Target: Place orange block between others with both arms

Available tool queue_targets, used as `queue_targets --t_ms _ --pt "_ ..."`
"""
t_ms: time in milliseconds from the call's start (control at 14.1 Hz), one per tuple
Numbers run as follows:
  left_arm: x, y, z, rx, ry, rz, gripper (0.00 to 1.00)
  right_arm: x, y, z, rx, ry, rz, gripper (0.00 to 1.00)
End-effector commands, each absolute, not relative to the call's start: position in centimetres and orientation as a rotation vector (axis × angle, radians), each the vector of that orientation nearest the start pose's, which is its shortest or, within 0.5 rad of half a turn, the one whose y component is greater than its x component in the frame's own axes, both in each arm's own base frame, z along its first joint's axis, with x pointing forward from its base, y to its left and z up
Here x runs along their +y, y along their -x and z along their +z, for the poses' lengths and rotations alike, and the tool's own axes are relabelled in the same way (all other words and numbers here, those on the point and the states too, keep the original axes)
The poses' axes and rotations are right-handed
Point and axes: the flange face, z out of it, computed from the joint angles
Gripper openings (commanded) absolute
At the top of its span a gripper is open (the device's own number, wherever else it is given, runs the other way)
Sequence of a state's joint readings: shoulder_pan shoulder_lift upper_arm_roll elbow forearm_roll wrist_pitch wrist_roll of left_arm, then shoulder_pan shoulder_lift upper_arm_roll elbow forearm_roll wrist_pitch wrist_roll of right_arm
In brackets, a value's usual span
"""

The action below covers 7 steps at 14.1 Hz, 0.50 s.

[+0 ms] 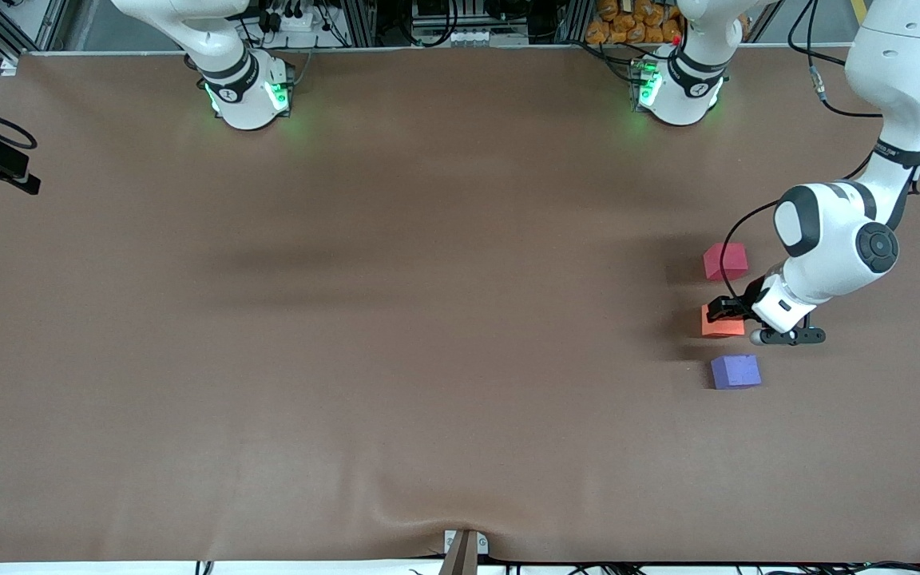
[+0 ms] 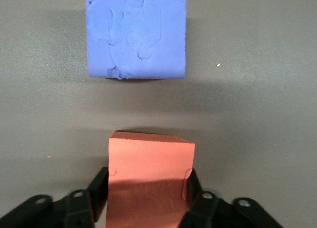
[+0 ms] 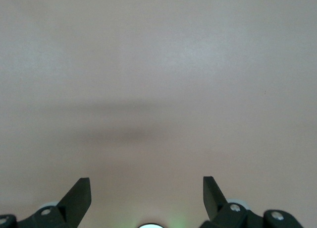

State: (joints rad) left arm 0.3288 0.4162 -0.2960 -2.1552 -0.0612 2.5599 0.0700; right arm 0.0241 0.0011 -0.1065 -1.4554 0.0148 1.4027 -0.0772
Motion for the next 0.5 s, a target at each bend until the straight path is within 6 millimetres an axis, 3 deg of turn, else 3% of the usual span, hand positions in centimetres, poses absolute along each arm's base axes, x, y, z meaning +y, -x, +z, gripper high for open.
queue_targets --t_ms 0,213,427 --pt "2.4 -57.1 22.5 -0.082 3.289 -0.064 1.00 -4.3 -53.3 66.7 0.011 3.130 0.085 1.00" --pt "3.0 -57.5 24.6 -0.093 3.277 -0.115 1.00 -4.6 -53.3 66.8 0.020 3.130 0.081 1.00" --pt "3.1 -58.0 29.7 -0.074 3.259 -0.118 1.00 -4.5 -53.3 66.8 0.018 3.131 0.083 1.00"
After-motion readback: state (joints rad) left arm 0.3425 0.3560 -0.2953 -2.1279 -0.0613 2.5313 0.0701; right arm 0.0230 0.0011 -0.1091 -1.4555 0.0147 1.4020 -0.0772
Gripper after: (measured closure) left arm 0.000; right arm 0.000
